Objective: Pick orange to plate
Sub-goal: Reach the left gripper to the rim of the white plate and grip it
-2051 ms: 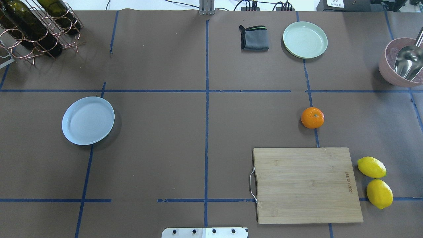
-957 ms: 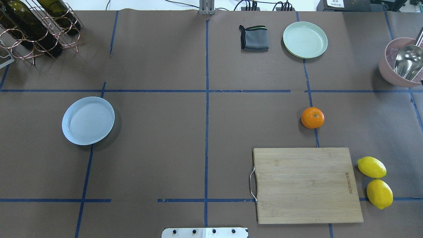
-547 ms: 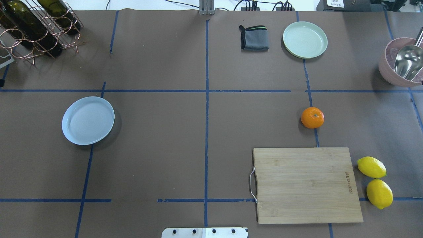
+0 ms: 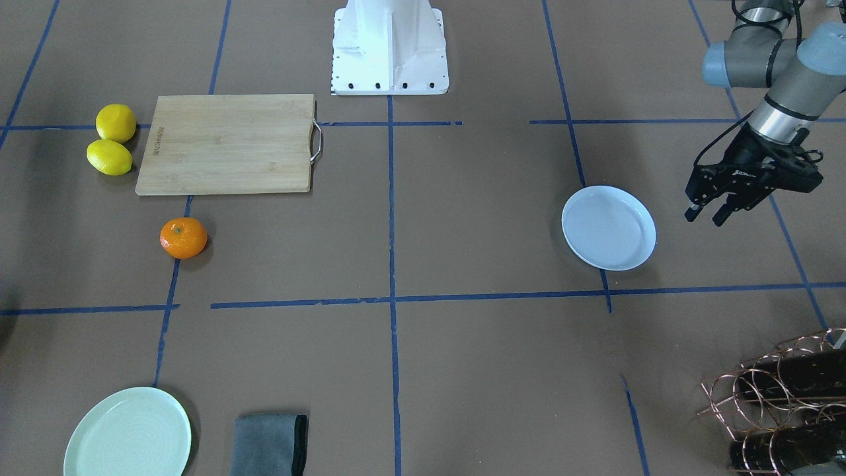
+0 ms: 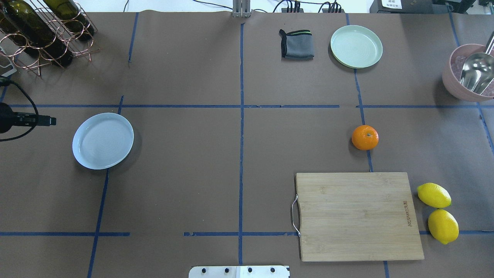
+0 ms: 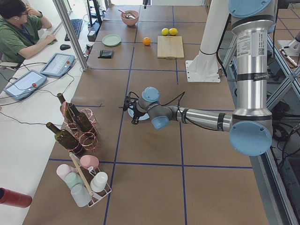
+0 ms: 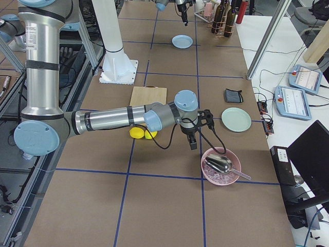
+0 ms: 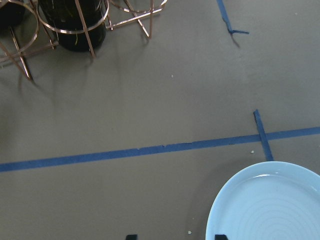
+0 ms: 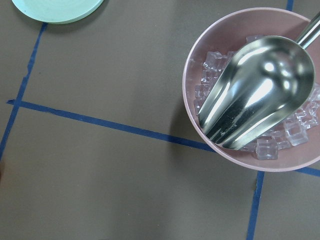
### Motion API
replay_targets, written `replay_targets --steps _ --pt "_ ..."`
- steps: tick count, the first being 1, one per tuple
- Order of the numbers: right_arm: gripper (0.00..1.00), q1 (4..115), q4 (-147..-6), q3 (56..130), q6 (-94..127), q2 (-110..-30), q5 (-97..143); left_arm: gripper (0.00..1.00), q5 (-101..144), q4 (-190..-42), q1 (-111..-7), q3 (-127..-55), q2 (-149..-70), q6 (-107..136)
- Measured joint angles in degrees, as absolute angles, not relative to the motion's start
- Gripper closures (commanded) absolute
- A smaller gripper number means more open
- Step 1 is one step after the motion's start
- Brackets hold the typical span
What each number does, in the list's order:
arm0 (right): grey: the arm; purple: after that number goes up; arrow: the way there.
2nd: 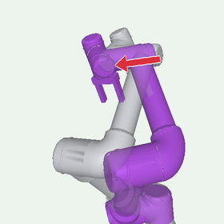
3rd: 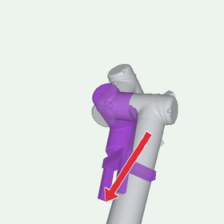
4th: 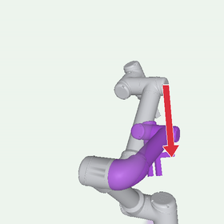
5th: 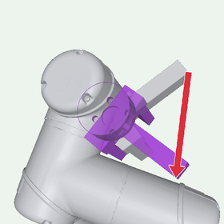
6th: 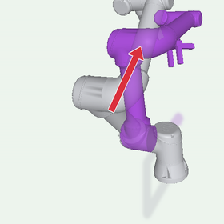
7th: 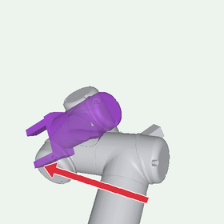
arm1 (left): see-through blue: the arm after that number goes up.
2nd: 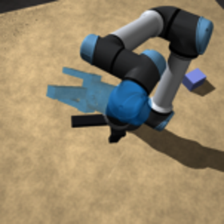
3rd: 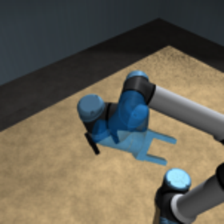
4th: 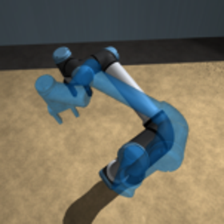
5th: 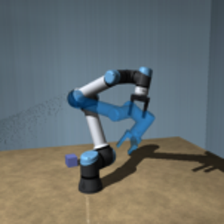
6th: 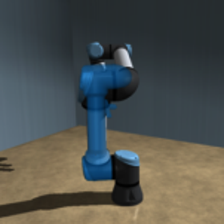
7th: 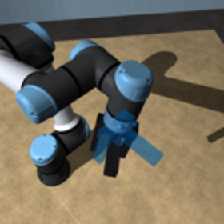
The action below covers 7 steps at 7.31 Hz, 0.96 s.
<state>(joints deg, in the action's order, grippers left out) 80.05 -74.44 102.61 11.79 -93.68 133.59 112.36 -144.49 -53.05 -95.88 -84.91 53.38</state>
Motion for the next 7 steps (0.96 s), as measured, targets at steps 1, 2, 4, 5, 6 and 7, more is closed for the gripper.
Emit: replay_targets --steps 1,2,4,5,6,7 --pt "0.00 80.0 -74.4 102.6 11.8 -93.7 133.6 0.40 110.4 -146.5 -50.4 -94.7 -84.9 56.0" --pt "0.00 80.0 -74.5 102.7 11.9 -93.7 133.6 0.43 108.6 -147.5 -48.1 -94.0 -84.9 57.6" --pt "0.00 80.0 -74.5 102.7 11.9 -93.7 133.6 0.60 106.5 -148.5 -45.6 -92.9 -85.3 58.7" --pt "0.00 80.0 -74.5 102.7 11.9 -93.7 133.6 0.62 106.2 -148.7 -45.2 -92.3 -85.7 58.8" --pt "0.00 80.0 -74.5 102.7 11.9 -93.7 133.6 0.62 106.1 -148.7 -44.8 -91.8 -86.2 58.8" --pt "0.00 80.0 -74.5 102.7 11.9 -93.7 133.6 0.64 106.1 -148.7 -44.6 -91.5 -86.5 58.8"
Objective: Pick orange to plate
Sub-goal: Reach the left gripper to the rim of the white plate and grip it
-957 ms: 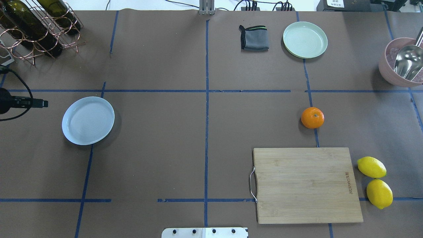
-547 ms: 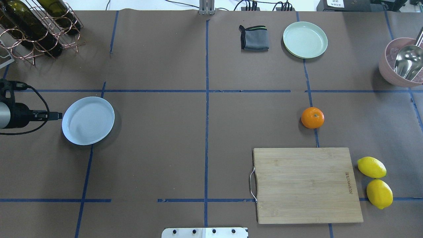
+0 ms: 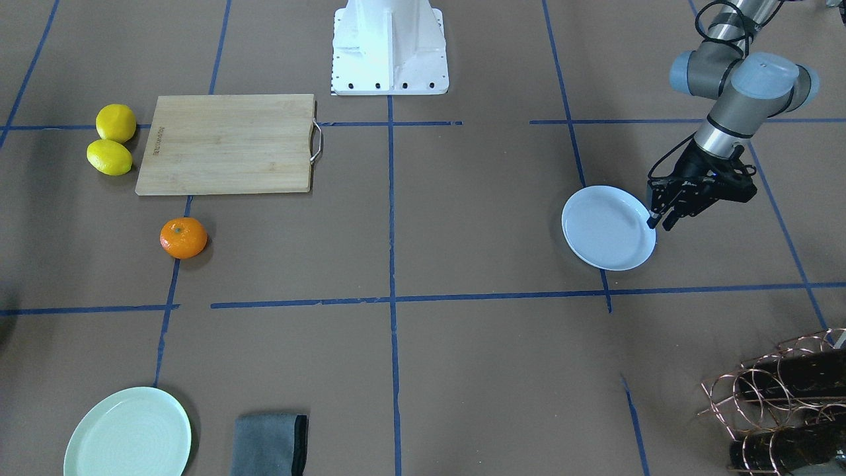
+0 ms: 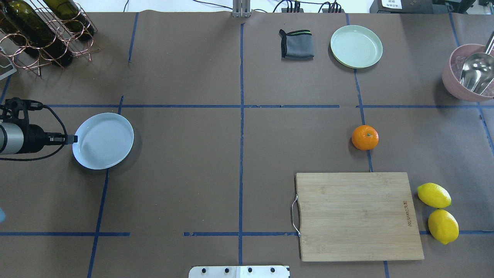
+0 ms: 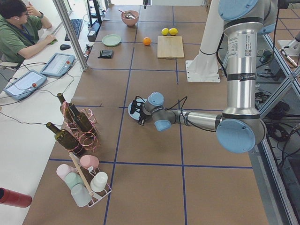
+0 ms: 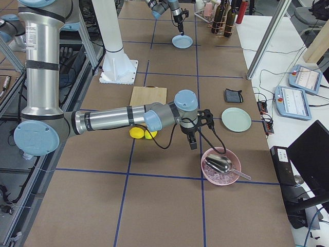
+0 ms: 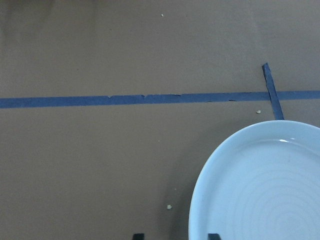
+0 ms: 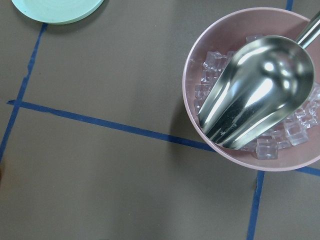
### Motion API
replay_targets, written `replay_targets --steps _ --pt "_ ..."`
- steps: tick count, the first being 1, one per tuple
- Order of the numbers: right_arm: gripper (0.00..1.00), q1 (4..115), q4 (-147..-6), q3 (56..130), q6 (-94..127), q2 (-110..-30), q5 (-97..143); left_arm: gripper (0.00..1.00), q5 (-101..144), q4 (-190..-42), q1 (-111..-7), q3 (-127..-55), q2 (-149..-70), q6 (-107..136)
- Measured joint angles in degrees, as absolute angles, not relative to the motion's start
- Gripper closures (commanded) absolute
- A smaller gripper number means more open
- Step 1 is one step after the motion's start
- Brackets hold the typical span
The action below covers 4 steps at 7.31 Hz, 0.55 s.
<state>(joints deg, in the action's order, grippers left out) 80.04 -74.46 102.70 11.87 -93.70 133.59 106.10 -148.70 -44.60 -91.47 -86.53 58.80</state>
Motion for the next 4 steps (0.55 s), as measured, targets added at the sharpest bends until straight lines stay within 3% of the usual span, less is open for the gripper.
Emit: replay_targets --steps 1,2,3,4 --pt "0.00 80.0 -74.5 102.7 11.9 -93.7 133.6 0.68 106.1 -148.7 -44.5 -91.1 -87.0 58.8" --pt "0.00 80.0 -74.5 102.6 11.9 -93.7 133.6 0.90 106.1 -148.7 -44.4 -90.5 -87.5 58.8" --pt "0.00 80.0 -74.5 102.6 11.9 -93.7 133.6 1.00 106.1 -148.7 -44.4 -90.0 -88.0 58.8" --pt "0.00 80.0 -74.4 102.6 11.9 -93.7 133.6 1.00 106.1 -148.8 -44.4 -89.9 -88.3 58.8"
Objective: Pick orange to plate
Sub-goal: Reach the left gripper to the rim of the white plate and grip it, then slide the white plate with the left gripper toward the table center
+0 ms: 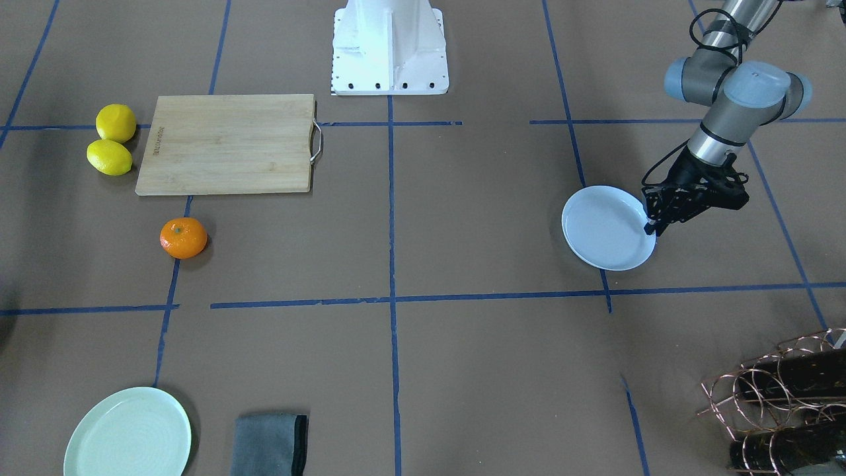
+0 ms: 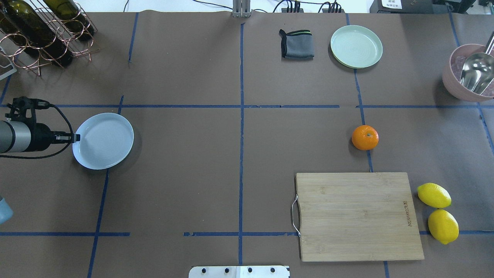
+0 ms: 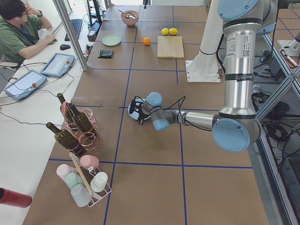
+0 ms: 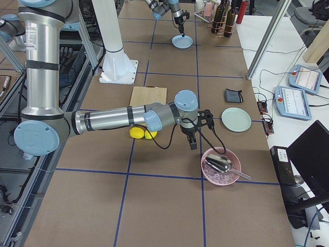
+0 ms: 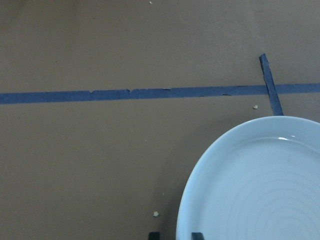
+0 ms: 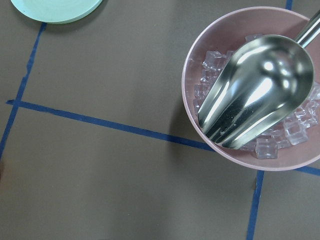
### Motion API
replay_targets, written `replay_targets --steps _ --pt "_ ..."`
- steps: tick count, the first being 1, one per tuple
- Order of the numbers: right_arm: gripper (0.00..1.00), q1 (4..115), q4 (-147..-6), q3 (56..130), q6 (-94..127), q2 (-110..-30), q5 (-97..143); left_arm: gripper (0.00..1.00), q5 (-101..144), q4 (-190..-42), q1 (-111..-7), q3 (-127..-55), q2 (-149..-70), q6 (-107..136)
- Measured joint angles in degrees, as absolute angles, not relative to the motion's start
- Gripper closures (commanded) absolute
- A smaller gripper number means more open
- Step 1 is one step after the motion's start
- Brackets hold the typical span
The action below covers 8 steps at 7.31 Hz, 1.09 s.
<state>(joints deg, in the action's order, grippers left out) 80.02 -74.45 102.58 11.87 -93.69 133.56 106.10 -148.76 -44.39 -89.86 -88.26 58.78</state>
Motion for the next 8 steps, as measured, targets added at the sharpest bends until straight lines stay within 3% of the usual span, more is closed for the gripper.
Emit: replay_targets --steps 4,6,8 --pt "0.00 80.0 -74.5 102.5 11.9 -93.8 133.5 1.00 109.0 -147.2 -44.4 -94.9 -89.2 58.8" --pt "0.00 80.0 -74.5 102.6 12.0 -93.8 133.6 1.00 110.2 -139.9 -44.4 -95.8 -96.7 60.7" --pt "0.00 80.1 -74.5 102.6 12.3 -93.8 133.6 1.00 109.2 -128.2 -42.0 -95.1 -109.1 66.0"
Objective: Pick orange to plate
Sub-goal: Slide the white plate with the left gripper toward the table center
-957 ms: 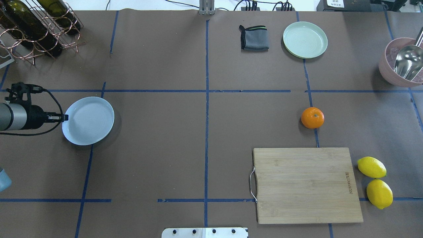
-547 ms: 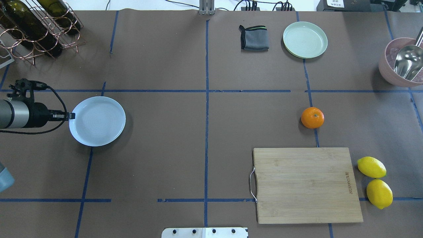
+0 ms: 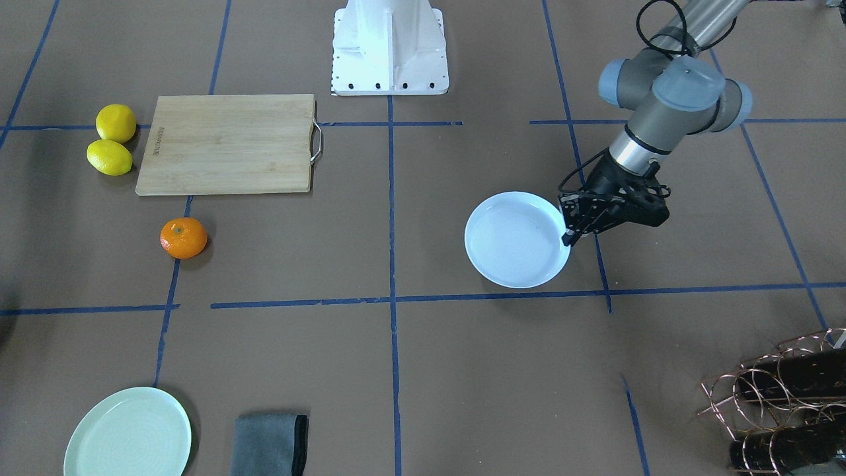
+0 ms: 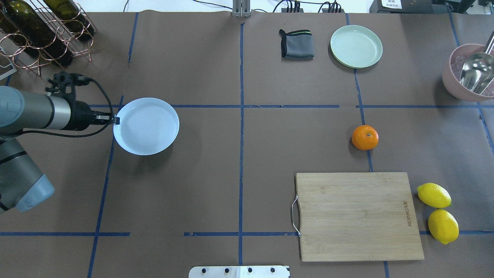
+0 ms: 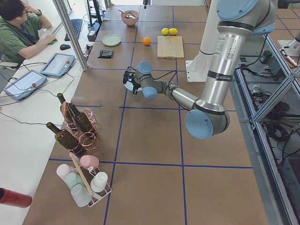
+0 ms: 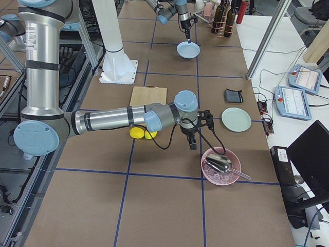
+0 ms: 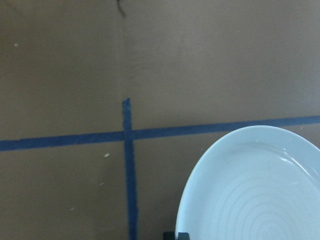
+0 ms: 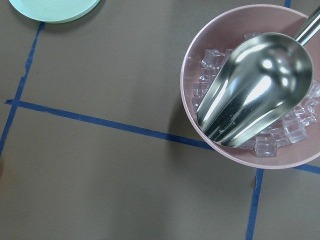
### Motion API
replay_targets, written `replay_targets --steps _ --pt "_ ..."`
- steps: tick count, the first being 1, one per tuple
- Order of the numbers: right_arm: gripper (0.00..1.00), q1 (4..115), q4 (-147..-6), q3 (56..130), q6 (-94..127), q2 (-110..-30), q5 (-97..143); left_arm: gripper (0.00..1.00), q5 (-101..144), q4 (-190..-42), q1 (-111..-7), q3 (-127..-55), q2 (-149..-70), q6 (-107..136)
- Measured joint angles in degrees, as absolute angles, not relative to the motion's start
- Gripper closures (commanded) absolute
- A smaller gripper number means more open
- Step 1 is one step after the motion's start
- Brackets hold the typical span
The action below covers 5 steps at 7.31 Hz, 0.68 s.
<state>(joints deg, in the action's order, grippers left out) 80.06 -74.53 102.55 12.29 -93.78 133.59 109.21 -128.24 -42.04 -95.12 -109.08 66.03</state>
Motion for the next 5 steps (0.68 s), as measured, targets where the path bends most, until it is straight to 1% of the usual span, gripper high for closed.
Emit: replay_targets --steps 2,3,5 --pt "0.00 80.0 -74.5 102.5 12.5 -93.8 133.6 1.00 105.4 -123.8 -36.9 -93.5 -116.7 69.6" --pt "0.00 80.0 -74.5 102.5 12.5 -93.8 133.6 1.00 103.8 -123.5 -35.0 -91.4 -119.7 70.7" --pt "0.00 80.0 -74.5 102.5 12.5 -93.8 133.6 1.00 100.1 -123.8 -31.8 -87.9 -123.1 71.5"
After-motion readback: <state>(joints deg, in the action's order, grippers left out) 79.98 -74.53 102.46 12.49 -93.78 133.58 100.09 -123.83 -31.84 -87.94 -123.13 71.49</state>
